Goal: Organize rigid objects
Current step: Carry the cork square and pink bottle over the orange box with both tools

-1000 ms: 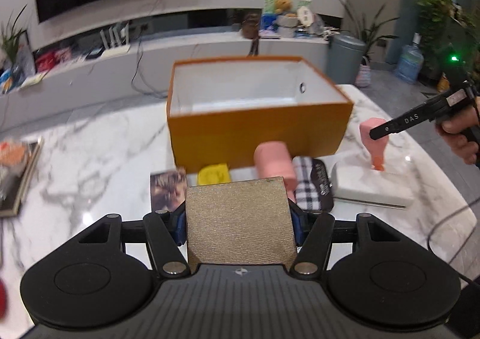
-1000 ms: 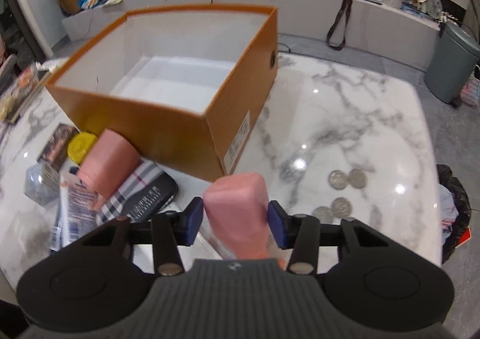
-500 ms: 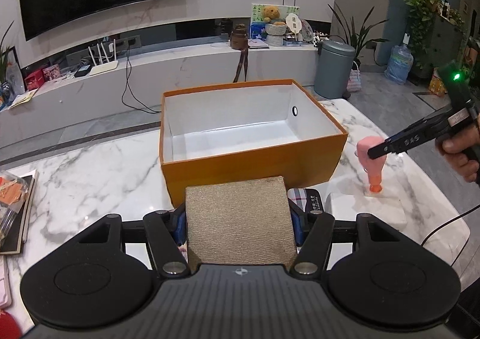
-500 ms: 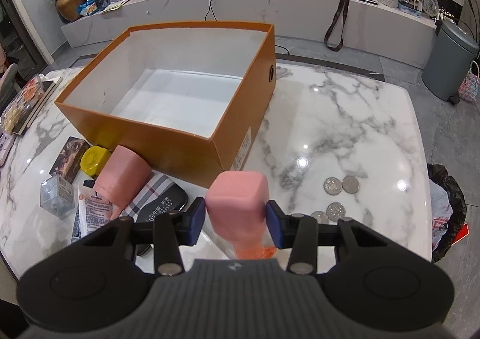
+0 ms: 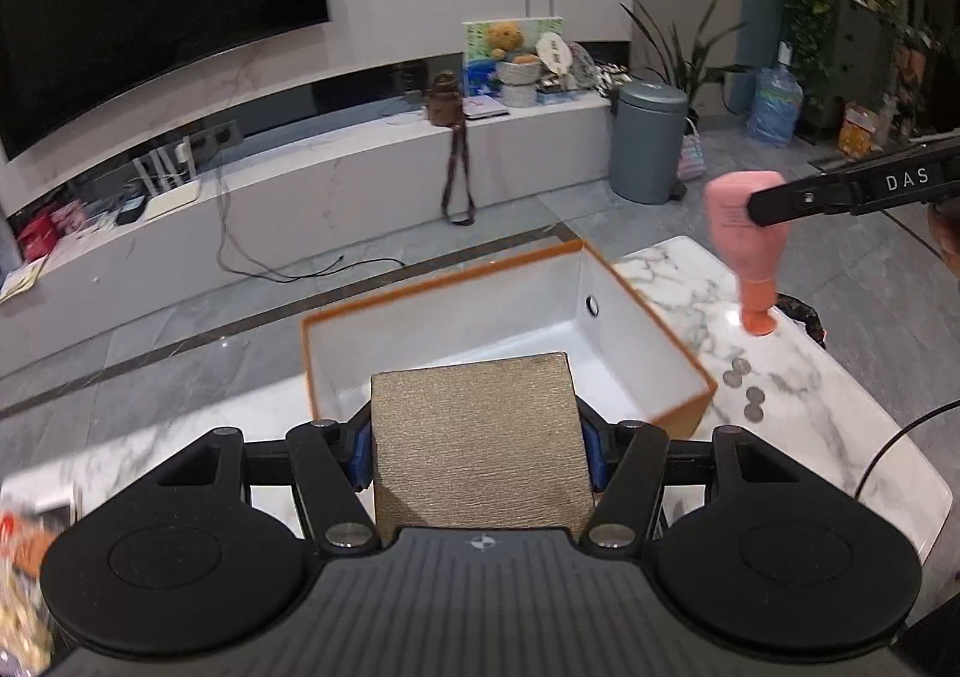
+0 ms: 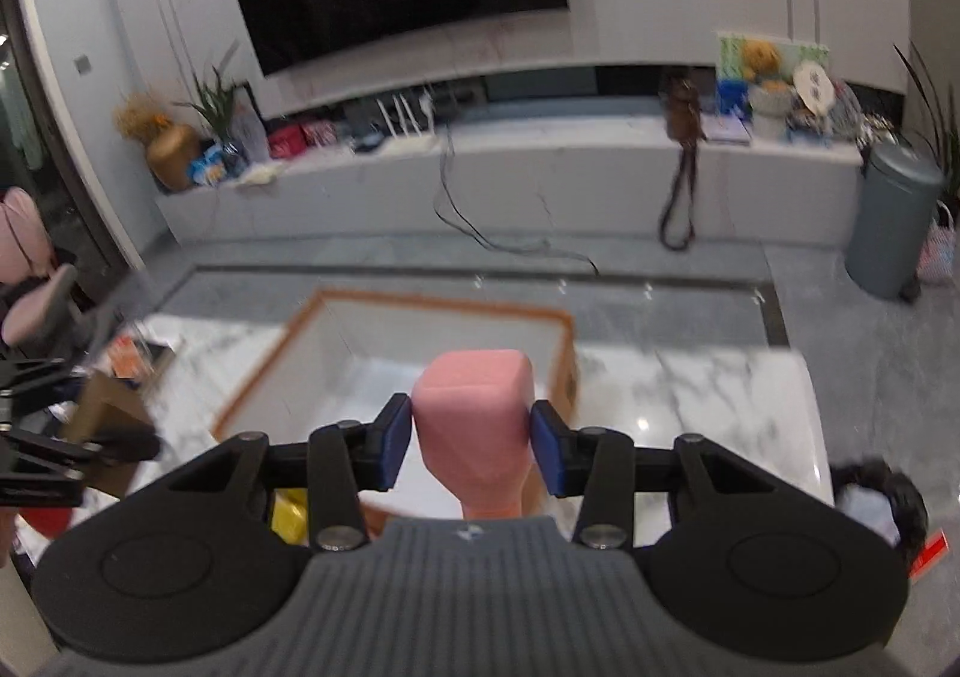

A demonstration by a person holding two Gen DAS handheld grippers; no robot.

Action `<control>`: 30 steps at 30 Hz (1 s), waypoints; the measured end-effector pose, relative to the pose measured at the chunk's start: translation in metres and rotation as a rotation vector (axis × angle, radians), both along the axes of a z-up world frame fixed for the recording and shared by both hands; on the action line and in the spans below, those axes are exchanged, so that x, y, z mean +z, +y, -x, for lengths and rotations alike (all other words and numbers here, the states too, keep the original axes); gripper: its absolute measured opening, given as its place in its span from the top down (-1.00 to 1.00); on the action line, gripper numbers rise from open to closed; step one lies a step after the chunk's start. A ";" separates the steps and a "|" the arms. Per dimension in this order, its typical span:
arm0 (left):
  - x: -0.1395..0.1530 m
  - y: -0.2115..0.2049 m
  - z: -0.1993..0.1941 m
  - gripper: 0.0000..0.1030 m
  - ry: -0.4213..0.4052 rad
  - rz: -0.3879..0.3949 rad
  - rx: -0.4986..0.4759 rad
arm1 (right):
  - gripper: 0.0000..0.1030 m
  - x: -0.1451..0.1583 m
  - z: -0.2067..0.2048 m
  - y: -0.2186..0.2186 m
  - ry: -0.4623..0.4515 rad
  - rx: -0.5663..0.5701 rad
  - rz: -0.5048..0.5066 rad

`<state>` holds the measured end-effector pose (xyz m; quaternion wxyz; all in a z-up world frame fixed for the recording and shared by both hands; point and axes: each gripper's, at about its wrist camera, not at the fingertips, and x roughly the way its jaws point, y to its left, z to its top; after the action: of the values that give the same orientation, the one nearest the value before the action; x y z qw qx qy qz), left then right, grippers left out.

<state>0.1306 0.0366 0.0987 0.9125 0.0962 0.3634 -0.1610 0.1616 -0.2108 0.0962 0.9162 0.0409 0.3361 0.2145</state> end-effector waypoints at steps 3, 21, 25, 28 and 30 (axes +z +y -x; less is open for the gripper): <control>-0.001 -0.009 -0.027 -0.35 0.028 -0.039 -0.029 | 0.17 0.006 -0.016 0.019 -0.005 0.020 0.007; -0.083 -0.014 -0.111 -0.35 0.197 -0.142 0.014 | 0.17 -0.088 -0.113 0.070 0.316 0.038 0.005; -0.097 -0.014 -0.113 -0.35 0.227 -0.153 0.020 | 0.17 -0.105 -0.124 0.074 0.377 0.034 -0.016; -0.104 -0.015 -0.116 -0.35 0.250 -0.170 0.024 | 0.17 -0.115 -0.128 0.081 0.407 0.049 -0.008; -0.110 -0.013 -0.120 -0.35 0.265 -0.168 0.023 | 0.18 -0.120 -0.131 0.088 0.426 0.060 0.008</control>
<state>0.2508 0.0231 -0.0112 0.8470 0.1461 0.4942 -0.1307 0.2923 -0.1229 -0.0239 0.8178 0.0716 0.5239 0.2269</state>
